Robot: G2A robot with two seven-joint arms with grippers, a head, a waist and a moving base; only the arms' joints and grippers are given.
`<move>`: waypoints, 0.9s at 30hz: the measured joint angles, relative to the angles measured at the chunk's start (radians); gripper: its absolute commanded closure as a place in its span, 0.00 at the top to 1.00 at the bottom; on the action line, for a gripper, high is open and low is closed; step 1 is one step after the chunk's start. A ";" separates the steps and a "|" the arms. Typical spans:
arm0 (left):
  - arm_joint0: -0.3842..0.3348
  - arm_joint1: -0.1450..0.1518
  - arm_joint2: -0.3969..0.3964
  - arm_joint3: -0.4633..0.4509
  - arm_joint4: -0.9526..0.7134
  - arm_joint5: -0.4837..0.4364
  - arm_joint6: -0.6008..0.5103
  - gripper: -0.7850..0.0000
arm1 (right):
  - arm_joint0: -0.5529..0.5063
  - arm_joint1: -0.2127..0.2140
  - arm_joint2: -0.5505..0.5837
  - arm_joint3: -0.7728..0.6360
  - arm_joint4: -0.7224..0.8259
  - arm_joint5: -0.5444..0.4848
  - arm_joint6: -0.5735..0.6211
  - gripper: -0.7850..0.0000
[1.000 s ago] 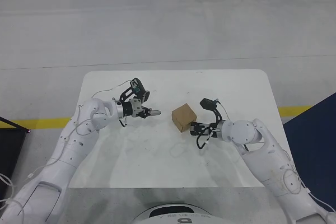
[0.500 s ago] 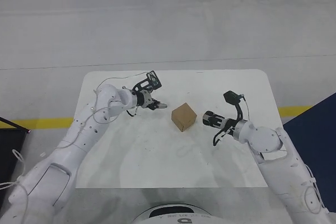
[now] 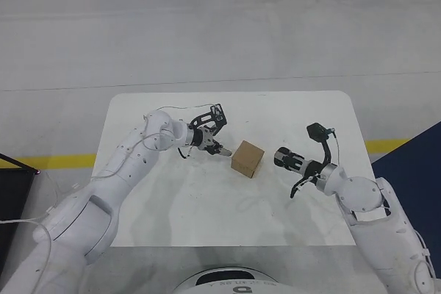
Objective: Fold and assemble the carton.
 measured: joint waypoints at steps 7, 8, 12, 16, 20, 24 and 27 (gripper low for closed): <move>0.022 0.030 -0.078 0.044 0.001 -0.034 0.204 1.00 | 0.100 -0.009 -0.159 0.079 0.056 -0.091 0.193 0.00; 0.030 0.040 -0.097 0.045 0.004 -0.037 0.242 1.00 | 0.116 -0.011 -0.181 0.095 0.064 -0.093 0.208 0.00; 0.088 0.097 -0.187 0.000 0.076 -0.030 0.398 1.00 | 0.175 -0.020 -0.272 0.163 0.022 -0.052 0.226 0.00; 0.115 0.116 -0.217 -0.028 0.101 -0.029 0.438 1.00 | 0.224 -0.029 -0.328 0.214 -0.050 0.029 0.201 0.00; 0.113 0.115 -0.215 -0.026 0.099 -0.029 0.434 1.00 | 0.242 -0.033 -0.331 0.226 -0.082 0.081 0.122 0.00; 0.113 0.115 -0.215 -0.026 0.099 -0.029 0.434 1.00 | 0.223 -0.026 -0.295 0.204 -0.036 0.056 0.141 0.00; 0.113 0.115 -0.215 -0.026 0.099 -0.029 0.434 1.00 | 0.187 -0.010 -0.210 0.168 0.065 -0.041 0.222 0.00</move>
